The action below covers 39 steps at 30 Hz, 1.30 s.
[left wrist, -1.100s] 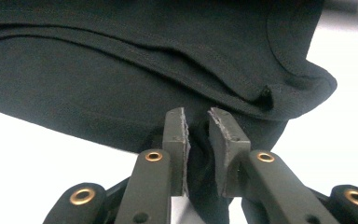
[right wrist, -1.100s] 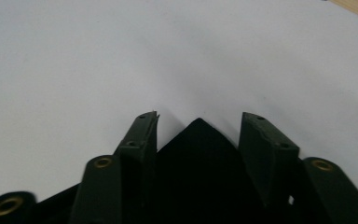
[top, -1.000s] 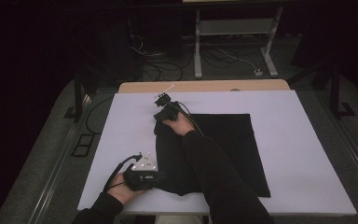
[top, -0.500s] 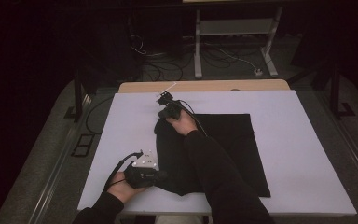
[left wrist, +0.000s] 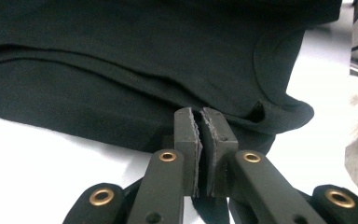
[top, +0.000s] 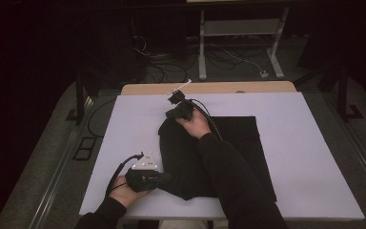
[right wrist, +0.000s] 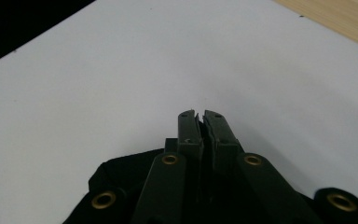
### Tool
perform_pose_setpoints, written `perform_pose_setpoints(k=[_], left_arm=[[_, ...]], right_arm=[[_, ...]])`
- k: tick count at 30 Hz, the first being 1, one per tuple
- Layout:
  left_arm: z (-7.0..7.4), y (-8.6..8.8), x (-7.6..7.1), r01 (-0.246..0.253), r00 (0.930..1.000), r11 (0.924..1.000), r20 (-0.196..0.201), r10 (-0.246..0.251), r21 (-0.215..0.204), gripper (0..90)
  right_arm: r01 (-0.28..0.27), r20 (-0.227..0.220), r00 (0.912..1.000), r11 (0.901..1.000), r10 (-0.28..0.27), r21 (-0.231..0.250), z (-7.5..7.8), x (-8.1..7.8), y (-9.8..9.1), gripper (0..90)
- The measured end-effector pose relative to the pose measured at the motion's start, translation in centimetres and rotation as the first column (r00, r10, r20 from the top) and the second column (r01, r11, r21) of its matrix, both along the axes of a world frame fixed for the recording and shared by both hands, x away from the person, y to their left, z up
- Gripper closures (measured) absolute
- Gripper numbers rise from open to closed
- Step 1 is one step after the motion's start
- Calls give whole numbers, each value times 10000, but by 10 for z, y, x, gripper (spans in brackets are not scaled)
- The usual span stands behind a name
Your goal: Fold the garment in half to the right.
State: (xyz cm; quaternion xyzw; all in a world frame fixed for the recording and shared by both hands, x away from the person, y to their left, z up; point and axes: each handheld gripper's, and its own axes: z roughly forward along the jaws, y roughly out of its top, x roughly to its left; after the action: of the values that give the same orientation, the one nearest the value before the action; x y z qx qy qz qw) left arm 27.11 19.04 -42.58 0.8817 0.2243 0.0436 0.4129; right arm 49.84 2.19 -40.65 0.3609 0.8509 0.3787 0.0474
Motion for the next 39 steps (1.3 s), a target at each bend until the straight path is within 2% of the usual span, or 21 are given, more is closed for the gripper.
perform_pose_setpoints(k=[3, 9, 18, 21, 24, 28, 33, 35, 39], left_arm=[[2, 0, -1, -89, 10000, 9996, -40, 88, -272, 841], [6, -2, -2, -223, 9997, 9973, -74, 218, -695, 841], [12, -8, -3, -41, 9997, 9979, 246, 57, -639, 842], [15, -10, -4, 23, 9993, 9978, 364, 1, -661, 841], [17, -12, -4, -36, 9993, 9958, 366, 70, -916, 842], [17, -15, -5, 154, 9992, 9974, 391, -126, -709, 842], [21, -18, -6, 176, 9990, 9952, 416, -137, -960, 842], [22, -20, -5, 321, 9985, 9959, 468, -282, -850, 842], [25, -23, -5, 404, 9980, 9949, 514, -357, -925, 842]], right_arm=[[75, -40, 10000, 9996, -74, 269, 4, -2, -11, 846], [166, 122, 9998, 9992, -171, 371, 9, -8, -33, 847], [500, 179, 9985, 9973, -510, 542, 12, -11, -58, 846], [566, 212, 9981, 9968, -579, 571, 13, -11, -62, 846], [593, 291, 9977, 9964, -611, 606, 14, -12, -66, 846], [663, 315, 9972, 9959, -683, 608, 16, -13, -70, 846], [675, 449, 9965, 9953, -708, 698, 22, -14, -75, 846], [674, 466, 9964, 9953, -708, 693, 23, -14, -77, 846], [703, 519, 9959, 9952, -739, 681, 26, -15, -81, 846]])
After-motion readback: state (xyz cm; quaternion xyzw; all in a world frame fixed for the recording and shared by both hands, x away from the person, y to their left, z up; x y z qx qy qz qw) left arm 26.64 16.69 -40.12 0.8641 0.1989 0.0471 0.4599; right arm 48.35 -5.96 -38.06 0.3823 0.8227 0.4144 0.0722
